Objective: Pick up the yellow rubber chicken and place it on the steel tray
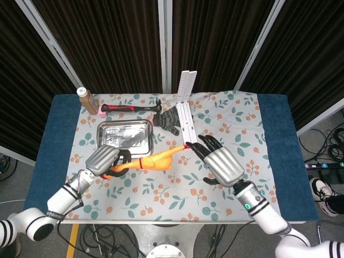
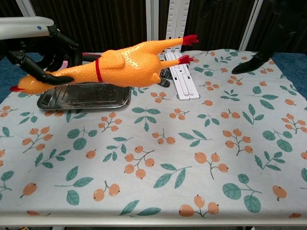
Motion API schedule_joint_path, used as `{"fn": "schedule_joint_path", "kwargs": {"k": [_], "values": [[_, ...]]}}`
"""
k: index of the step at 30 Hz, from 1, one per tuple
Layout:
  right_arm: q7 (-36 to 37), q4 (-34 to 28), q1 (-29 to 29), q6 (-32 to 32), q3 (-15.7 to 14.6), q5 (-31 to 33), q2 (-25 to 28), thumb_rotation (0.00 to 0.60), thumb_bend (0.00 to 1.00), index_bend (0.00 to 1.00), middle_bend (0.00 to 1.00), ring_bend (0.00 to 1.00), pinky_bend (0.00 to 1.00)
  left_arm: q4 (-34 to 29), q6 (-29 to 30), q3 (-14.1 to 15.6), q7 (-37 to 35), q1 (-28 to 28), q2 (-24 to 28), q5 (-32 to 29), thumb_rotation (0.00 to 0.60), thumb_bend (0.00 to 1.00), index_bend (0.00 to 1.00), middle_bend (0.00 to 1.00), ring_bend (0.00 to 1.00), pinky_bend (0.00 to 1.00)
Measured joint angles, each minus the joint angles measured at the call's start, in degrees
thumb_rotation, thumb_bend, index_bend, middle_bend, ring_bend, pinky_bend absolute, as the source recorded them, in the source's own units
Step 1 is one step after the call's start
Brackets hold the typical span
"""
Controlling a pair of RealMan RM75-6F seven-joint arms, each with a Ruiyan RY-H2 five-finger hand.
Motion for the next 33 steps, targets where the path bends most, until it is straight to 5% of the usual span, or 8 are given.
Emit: {"fn": "schedule_joint_path", "kwargs": {"k": [8,24,29,33], "values": [[-14.52,2.52,10.47,1.44,1.75,12.62,-10.23,0.6,0.0,0.09,0.2,0.0,0.11,-2.98,-3.28,-2.04,0.87,-2.35,2.86,-4.61,0.6,0.66,0.8,0.79,0.73,0.83],[-18.88,7.62,18.68,5.85,2.18,22.31,-16.08,0.6,0.04,0.19,0.28,0.04,0.12,-5.65,-3.64,-2.49,1.52,-3.44,4.94,-5.85,0.6,0.66,0.8,0.79,0.73,0.83],[-18.82,8.86,20.25,6.62,2.0,23.36,-17.53,0.6,0.09,0.34,0.41,0.14,0.16,-6.3,-3.58,-2.68,2.23,-3.8,5.14,-6.48,0.6,0.66,0.8,0.79,0.73,0.83],[-18.97,9.54,21.57,6.94,1.94,24.66,-18.56,0.6,0.16,0.58,0.57,0.28,0.21,-6.84,-3.33,-2.75,2.75,-3.94,5.29,-6.79,0.6,0.66,0.8,0.8,0.73,0.83]]}}
